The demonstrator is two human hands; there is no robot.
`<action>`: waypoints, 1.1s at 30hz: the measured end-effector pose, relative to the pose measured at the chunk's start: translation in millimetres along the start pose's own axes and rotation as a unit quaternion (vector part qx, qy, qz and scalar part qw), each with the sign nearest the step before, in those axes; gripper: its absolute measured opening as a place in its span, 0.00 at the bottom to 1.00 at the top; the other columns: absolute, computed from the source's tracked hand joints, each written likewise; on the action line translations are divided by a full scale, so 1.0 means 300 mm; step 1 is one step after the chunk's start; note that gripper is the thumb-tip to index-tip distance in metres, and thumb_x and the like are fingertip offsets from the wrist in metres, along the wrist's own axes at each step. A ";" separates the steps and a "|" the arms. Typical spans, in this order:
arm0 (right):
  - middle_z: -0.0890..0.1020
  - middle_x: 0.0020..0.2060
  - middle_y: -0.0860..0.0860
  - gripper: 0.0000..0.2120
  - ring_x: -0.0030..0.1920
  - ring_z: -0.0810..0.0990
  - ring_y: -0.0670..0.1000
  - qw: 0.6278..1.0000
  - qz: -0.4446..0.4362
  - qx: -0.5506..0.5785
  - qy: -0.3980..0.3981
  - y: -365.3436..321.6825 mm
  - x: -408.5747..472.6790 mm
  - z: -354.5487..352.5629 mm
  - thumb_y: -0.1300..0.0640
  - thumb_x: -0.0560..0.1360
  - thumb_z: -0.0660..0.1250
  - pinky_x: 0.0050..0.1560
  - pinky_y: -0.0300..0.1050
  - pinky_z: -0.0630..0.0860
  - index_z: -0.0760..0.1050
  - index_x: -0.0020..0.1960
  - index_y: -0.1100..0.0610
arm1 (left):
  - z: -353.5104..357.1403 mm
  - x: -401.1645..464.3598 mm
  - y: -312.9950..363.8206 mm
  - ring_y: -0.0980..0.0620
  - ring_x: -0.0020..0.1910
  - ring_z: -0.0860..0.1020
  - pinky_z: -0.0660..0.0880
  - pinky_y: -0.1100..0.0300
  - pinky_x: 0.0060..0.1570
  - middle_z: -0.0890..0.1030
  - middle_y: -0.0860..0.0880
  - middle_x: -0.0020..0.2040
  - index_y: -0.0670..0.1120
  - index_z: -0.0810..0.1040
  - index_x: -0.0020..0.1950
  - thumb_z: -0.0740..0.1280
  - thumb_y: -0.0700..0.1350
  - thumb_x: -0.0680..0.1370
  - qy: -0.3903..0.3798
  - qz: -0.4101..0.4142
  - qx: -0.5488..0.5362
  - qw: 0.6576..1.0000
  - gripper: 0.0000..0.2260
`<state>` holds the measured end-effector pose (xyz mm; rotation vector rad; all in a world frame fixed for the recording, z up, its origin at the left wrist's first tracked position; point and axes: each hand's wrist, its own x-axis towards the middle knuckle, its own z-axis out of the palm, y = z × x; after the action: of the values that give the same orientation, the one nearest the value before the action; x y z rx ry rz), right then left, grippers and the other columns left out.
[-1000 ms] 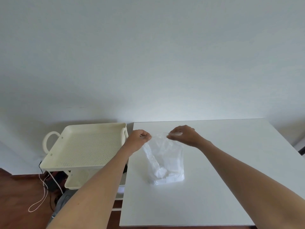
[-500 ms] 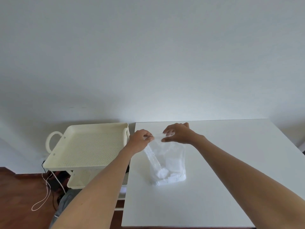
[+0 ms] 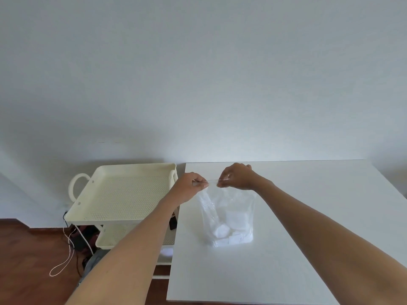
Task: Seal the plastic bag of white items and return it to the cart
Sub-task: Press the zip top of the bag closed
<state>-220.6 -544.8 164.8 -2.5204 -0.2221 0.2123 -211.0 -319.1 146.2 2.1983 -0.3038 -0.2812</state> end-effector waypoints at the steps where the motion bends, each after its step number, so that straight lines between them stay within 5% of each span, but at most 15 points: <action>1: 0.83 0.42 0.39 0.06 0.53 0.78 0.43 1.000 -0.006 -0.003 0.007 -0.005 0.004 0.004 0.43 0.73 0.74 0.57 0.48 0.58 0.82 0.40 0.44 | 0.004 0.002 0.002 0.61 0.49 0.80 0.71 0.69 0.47 0.84 0.54 0.50 0.44 0.85 0.52 0.73 0.48 0.78 0.003 0.000 0.007 1.000 0.09; 4: 0.82 0.43 0.40 0.06 0.53 0.76 0.44 0.999 -0.021 -0.026 0.009 -0.024 0.016 0.016 0.45 0.75 0.72 0.62 0.49 0.59 0.81 0.42 0.47 | 0.012 0.002 0.013 0.55 0.50 0.81 0.72 0.69 0.46 0.84 0.50 0.49 0.42 0.85 0.52 0.71 0.47 0.79 0.014 -0.004 0.029 0.999 0.09; 8: 0.83 0.52 0.43 0.13 0.56 0.77 0.46 0.999 -0.021 -0.040 -0.025 -0.041 0.013 0.022 0.41 0.76 0.69 0.57 0.50 0.60 0.83 0.53 0.49 | 0.002 -0.006 0.009 0.56 0.45 0.81 0.73 0.68 0.45 0.86 0.47 0.47 0.43 0.85 0.50 0.74 0.47 0.77 0.025 -0.003 -0.018 1.000 0.08; 10: 0.84 0.51 0.43 0.11 0.57 0.78 0.47 0.999 -0.016 -0.027 -0.009 -0.039 0.009 0.027 0.42 0.77 0.69 0.56 0.49 0.59 0.82 0.51 0.48 | -0.012 -0.014 -0.002 0.58 0.45 0.82 0.74 0.70 0.47 0.87 0.49 0.47 0.44 0.86 0.49 0.76 0.48 0.75 0.019 -0.007 -0.050 0.999 0.08; 14: 0.85 0.49 0.42 0.06 0.58 0.79 0.46 1.000 0.006 0.020 0.007 -0.030 0.000 0.029 0.44 0.75 0.72 0.57 0.47 0.57 0.81 0.44 0.46 | -0.048 -0.019 -0.040 0.53 0.47 0.83 0.78 0.58 0.52 0.86 0.50 0.46 0.48 0.86 0.47 0.75 0.48 0.76 0.027 -0.015 -0.028 0.999 0.05; 21: 0.84 0.52 0.43 0.10 0.57 0.79 0.46 1.000 -0.002 0.016 -0.013 -0.073 0.012 0.041 0.42 0.75 0.71 0.58 0.48 0.59 0.82 0.49 0.48 | -0.047 -0.018 -0.049 0.53 0.38 0.79 0.77 0.57 0.44 0.85 0.46 0.42 0.48 0.86 0.44 0.75 0.47 0.76 0.050 -0.010 0.011 0.999 0.04; 28: 0.85 0.50 0.45 0.07 0.58 0.79 0.47 1.000 -0.003 0.010 0.028 -0.093 0.011 0.057 0.47 0.76 0.70 0.58 0.45 0.56 0.81 0.47 0.50 | -0.065 -0.035 -0.061 0.49 0.52 0.84 0.79 0.53 0.60 0.87 0.48 0.48 0.46 0.86 0.49 0.77 0.47 0.75 0.027 -0.015 -0.076 0.997 0.07; 33: 0.85 0.53 0.46 0.13 0.58 0.79 0.47 1.000 -0.001 0.012 0.014 -0.107 0.015 0.071 0.44 0.76 0.71 0.59 0.47 0.60 0.83 0.52 0.52 | -0.066 -0.025 -0.069 0.49 0.45 0.81 0.77 0.58 0.48 0.85 0.46 0.47 0.47 0.84 0.46 0.73 0.47 0.78 0.051 -0.021 -0.008 0.998 0.04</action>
<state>-224.2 -506.3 165.6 -2.4979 -0.2105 0.1764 -209.6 -289.9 142.0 2.1969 -0.1995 -0.1928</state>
